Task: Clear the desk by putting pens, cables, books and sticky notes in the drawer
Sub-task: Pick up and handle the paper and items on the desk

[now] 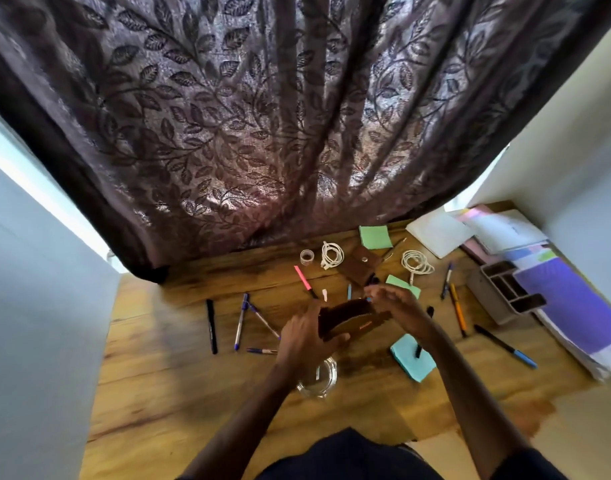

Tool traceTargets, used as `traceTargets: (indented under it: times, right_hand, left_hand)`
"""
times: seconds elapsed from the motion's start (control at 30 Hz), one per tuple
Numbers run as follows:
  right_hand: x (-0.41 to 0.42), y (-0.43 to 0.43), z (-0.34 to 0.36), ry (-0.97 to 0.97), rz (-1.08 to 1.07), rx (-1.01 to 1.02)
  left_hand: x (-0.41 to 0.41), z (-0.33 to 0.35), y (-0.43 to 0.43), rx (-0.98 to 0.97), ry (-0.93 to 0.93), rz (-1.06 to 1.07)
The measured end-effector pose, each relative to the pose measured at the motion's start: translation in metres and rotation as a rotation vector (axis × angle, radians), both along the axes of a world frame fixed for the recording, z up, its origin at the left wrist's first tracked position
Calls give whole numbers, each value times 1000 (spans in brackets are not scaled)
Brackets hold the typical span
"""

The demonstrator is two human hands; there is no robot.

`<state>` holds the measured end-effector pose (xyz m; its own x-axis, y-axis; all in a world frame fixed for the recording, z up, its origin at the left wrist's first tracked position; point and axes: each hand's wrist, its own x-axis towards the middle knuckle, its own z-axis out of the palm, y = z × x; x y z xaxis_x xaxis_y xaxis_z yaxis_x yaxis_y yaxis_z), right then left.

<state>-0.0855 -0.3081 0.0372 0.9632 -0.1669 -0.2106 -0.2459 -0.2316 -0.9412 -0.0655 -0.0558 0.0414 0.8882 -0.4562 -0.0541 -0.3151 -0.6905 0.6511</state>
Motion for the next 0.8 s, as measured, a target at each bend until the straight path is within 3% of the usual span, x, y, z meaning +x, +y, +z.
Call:
traceTargets:
  times: [0.07, 0.2, 0.33, 0.8]
  right_hand:
    - [-18, -4, -10, -16, -94, -60]
    - [-50, -12, -25, 35, -188, -365]
    - [-60, -19, -35, 81, -215, -417]
    - [-50, -64, -56, 173, 33, -451]
  left_hand:
    - [-13, 0, -14, 12, 42, 6]
    - [-30, -5, -42, 0, 122, 58]
    - [-37, -13, -71, 60, 139, 52]
    - [-36, -53, -103, 290, 181, 28]
